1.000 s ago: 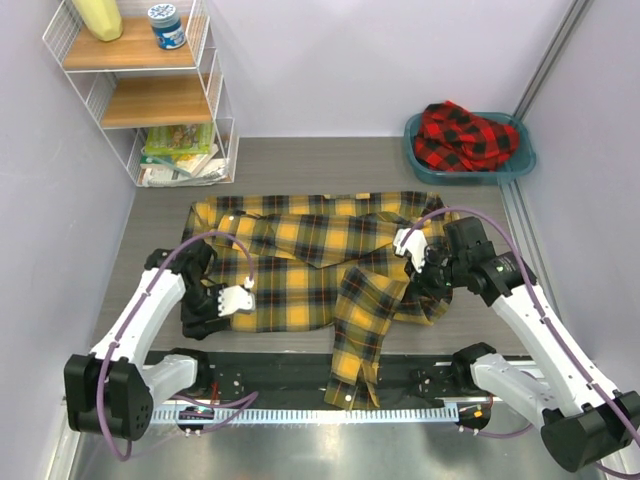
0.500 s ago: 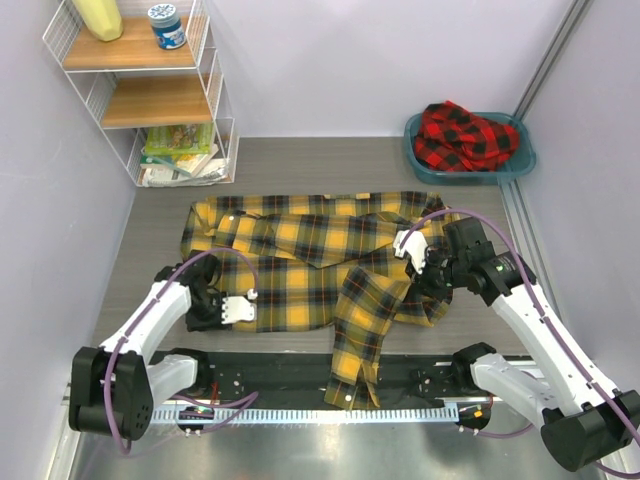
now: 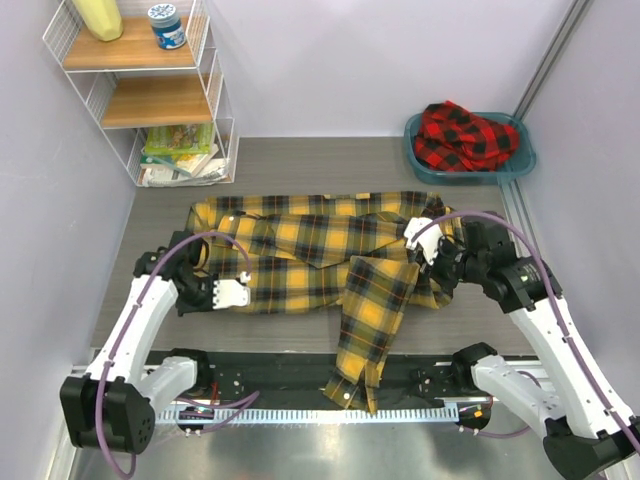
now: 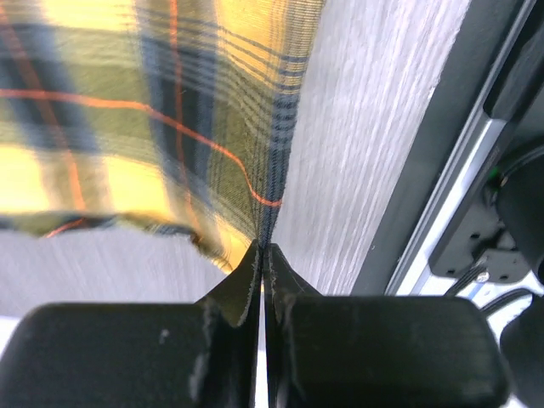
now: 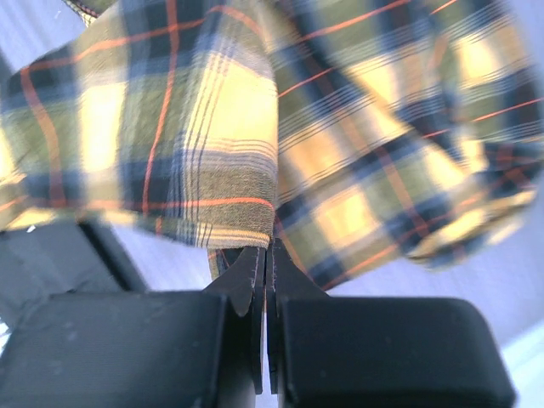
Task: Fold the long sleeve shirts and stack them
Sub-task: Fold the shirt
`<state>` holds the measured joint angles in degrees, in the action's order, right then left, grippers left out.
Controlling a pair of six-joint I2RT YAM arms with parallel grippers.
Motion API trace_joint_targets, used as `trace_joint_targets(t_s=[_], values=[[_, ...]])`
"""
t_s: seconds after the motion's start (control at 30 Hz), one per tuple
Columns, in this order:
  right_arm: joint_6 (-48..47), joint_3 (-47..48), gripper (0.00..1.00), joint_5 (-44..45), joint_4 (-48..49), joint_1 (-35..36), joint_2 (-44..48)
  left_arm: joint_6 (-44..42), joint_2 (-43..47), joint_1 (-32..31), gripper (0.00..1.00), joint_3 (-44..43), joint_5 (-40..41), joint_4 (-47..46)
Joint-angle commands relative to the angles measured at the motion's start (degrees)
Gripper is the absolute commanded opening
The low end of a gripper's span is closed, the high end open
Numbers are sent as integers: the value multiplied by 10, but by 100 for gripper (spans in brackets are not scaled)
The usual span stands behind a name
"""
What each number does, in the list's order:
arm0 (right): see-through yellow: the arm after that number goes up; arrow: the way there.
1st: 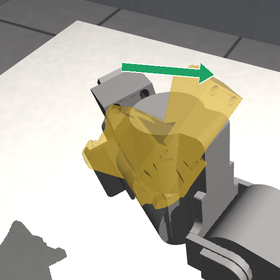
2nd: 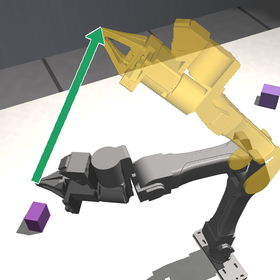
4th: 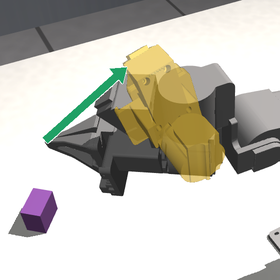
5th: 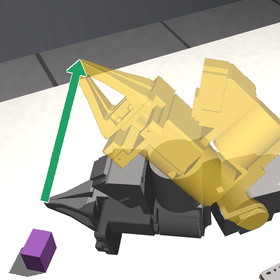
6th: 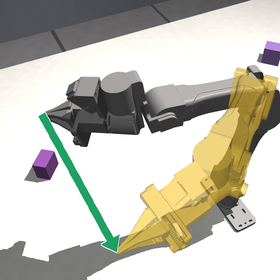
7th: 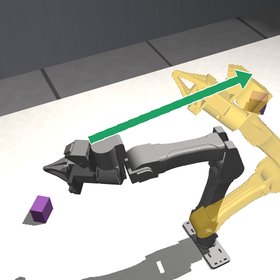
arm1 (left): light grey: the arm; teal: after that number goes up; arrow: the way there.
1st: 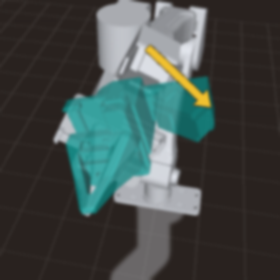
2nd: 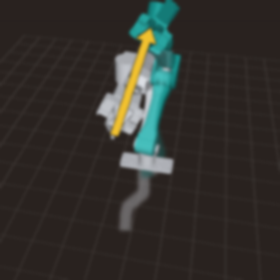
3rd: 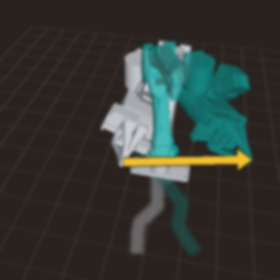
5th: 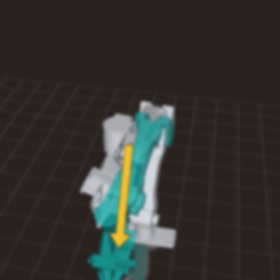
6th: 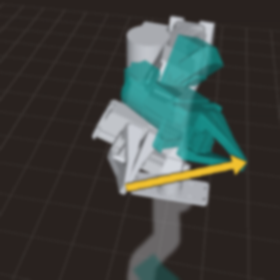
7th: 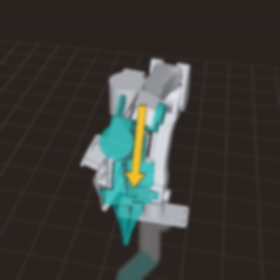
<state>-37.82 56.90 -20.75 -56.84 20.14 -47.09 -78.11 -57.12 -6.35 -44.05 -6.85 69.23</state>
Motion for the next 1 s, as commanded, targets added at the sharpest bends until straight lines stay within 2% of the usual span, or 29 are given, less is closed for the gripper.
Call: trace_joint_targets(t_s=[0.0,0.33,0.6,0.97], values=[[-26,58,1,40,37,1,-16,-9,-36,29,0,-72,-23,43],[-102,133,1,58,114,-3,-162,57,-198,39,0,-229,-33,-41],[-142,194,1,46,161,-26,-285,61,-293,39,0,-266,-11,-97],[-171,240,1,16,202,-52,-396,94,-382,41,0,-313,7,-141]])
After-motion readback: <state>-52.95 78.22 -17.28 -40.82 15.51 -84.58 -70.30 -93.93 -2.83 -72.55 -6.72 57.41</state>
